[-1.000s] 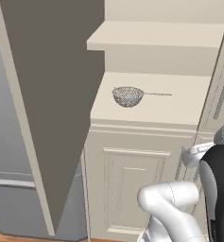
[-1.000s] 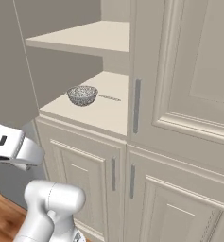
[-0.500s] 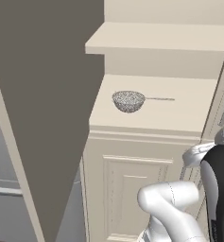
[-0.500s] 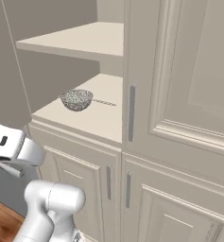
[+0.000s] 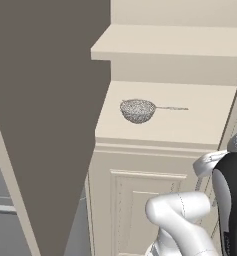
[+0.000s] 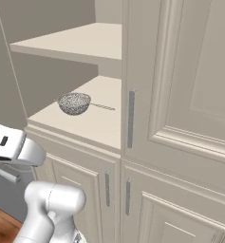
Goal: Open the cabinet and setup a tea strainer by placing it in the bowl upright.
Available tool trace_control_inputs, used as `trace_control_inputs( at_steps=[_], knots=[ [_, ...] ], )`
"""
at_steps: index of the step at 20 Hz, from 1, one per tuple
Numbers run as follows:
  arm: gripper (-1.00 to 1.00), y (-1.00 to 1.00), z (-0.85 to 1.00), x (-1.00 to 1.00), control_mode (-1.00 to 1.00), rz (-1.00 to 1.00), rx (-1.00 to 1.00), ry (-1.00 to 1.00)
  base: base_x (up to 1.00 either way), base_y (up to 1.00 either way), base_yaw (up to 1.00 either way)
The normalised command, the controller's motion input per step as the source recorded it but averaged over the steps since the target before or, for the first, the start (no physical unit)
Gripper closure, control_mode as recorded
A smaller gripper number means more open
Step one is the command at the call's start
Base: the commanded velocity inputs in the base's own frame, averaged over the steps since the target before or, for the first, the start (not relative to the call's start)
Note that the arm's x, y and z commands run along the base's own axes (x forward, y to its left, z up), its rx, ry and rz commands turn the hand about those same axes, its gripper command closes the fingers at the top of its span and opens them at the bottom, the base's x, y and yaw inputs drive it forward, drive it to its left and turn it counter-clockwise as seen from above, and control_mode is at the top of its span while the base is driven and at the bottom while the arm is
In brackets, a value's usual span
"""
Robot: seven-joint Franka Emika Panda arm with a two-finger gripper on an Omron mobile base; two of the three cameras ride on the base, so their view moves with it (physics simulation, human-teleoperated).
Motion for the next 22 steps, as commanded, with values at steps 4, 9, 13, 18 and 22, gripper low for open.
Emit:
trace_control_inputs(
  at_steps=[4, 9, 13, 18, 22],
  knots=[
    [-1.0, 0.0, 0.0, 0.0, 1.0, 0.0, 0.0, 0.0, 0.46, 0.21, 0.0],
    [-1.0, 0.0, 0.0, 0.0, 1.0, 0.0, 0.0, 0.0, 0.32, 0.05, 0.0],
    [-1.0, 0.0, 0.0, 0.0, 1.0, 0.0, 0.0, 0.0, 0.16, 0.02, 0.0],
    [-1.0, 0.0, 0.0, 0.25, -1.0, 0.0, 0.0, 0.0, 0.0, 0.0, 0.0],
    [-1.0, 0.0, 0.0, 0.66, -1.0, 0.03, 0.0, 0.0, 0.0, 0.0, 0.0]
  ],
)
